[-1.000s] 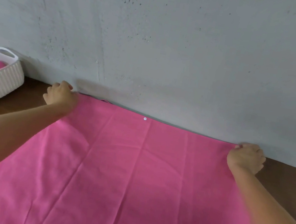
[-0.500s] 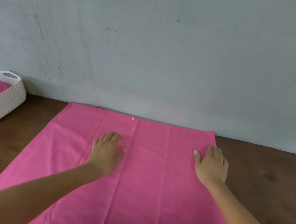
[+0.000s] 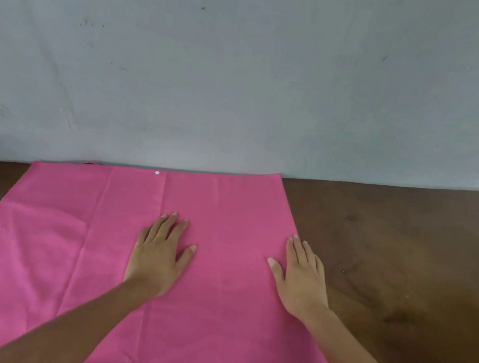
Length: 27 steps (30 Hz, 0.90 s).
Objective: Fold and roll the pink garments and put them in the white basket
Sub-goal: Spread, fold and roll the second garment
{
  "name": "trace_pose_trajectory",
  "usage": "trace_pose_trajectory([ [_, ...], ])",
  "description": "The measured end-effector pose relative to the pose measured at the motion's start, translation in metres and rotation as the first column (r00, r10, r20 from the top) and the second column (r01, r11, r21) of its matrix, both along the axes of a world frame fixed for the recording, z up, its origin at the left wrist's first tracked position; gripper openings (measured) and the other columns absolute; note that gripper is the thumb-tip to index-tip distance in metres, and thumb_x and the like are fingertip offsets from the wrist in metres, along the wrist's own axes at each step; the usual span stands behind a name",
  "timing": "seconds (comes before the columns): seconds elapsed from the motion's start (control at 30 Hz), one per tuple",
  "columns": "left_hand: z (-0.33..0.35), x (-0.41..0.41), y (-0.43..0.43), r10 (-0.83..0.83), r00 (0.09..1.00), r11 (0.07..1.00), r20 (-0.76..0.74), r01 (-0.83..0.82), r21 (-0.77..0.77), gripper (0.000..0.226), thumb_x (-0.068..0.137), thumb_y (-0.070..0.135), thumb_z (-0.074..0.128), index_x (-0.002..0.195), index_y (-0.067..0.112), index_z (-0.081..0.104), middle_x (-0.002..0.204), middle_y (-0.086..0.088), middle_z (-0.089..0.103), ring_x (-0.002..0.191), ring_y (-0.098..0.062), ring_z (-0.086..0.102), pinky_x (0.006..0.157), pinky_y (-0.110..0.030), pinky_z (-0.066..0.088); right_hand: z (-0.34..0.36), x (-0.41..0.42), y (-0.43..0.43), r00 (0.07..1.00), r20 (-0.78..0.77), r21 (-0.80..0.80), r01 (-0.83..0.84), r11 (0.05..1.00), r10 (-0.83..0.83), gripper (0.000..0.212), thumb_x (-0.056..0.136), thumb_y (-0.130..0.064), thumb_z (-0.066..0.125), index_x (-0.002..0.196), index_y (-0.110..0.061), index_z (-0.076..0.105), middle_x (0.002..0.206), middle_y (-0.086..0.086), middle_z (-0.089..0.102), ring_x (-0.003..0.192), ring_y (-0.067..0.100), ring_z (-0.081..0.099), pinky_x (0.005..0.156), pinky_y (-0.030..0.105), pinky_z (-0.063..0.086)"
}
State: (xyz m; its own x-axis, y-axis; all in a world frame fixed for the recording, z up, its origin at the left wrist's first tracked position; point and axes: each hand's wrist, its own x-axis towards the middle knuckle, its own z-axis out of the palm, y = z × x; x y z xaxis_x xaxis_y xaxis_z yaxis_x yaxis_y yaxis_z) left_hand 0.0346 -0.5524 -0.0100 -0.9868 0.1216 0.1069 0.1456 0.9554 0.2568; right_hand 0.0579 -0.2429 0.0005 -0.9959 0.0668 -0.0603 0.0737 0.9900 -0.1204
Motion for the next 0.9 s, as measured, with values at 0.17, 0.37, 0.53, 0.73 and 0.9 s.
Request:
trace_pose_trajectory([
  [0.17,0.002,0.0,-0.001,-0.014,1.0,1.0,0.014,0.015,-0.011,0.069,0.101,0.061,0.028,0.157,0.022,0.033,0.166,-0.004,0.025,0.155,-0.024,0.017,0.126,-0.045,0.016,0.0,0.06,0.004,0.999,0.033,0.007,0.042,0.999,-0.042,0.108,0.078,-0.078,-0.027,0.162,-0.017,0.002,0.169,-0.007,-0.003,0.155,0.014,-0.005,0.125,0.036,0.002],
  [0.37,0.003,0.001,-0.001,-0.028,1.0,1.0,0.009,0.028,0.006,0.067,0.102,0.058,0.032,0.155,0.017,0.036,0.164,-0.008,0.029,0.154,-0.028,0.019,0.125,-0.048,0.017,0.007,0.13,0.007,0.991,0.086,0.058,0.102,0.993,-0.106,0.088,0.089,-0.073,-0.013,0.161,-0.023,-0.006,0.167,-0.012,-0.011,0.154,0.01,-0.01,0.125,0.033,0.001],
  [0.53,0.001,0.0,-0.003,-0.044,0.999,0.999,0.01,0.043,0.024,0.066,0.101,0.056,0.033,0.153,0.015,0.038,0.163,-0.012,0.031,0.152,-0.032,0.021,0.123,-0.052,0.019,0.011,0.193,0.01,0.976,0.117,0.08,0.174,0.982,-0.182,0.093,0.083,-0.076,-0.022,0.16,-0.026,-0.011,0.165,-0.016,-0.016,0.154,0.009,-0.011,0.123,0.031,0.002],
  [0.73,0.001,0.001,-0.002,-0.055,0.998,0.998,0.03,0.054,0.029,0.065,0.101,0.053,0.034,0.152,0.013,0.038,0.163,-0.015,0.028,0.151,-0.035,0.02,0.122,-0.054,0.019,0.016,0.262,0.006,0.935,0.156,0.097,0.305,0.947,-0.317,0.097,0.077,-0.08,-0.028,0.159,-0.028,-0.016,0.165,-0.017,-0.016,0.154,0.01,-0.012,0.124,0.037,0.004],
  [0.9,0.001,0.0,-0.003,-0.066,0.997,0.997,0.036,0.064,0.038,0.065,0.101,0.052,0.035,0.152,0.011,0.037,0.163,-0.017,0.026,0.151,-0.036,0.018,0.122,-0.055,0.017,0.014,0.303,0.003,0.901,0.179,0.115,0.381,0.917,-0.396,0.093,0.071,-0.08,-0.034,0.15,-0.031,-0.028,0.162,-0.015,-0.023,0.154,0.014,-0.015,0.126,0.042,0.009],
])
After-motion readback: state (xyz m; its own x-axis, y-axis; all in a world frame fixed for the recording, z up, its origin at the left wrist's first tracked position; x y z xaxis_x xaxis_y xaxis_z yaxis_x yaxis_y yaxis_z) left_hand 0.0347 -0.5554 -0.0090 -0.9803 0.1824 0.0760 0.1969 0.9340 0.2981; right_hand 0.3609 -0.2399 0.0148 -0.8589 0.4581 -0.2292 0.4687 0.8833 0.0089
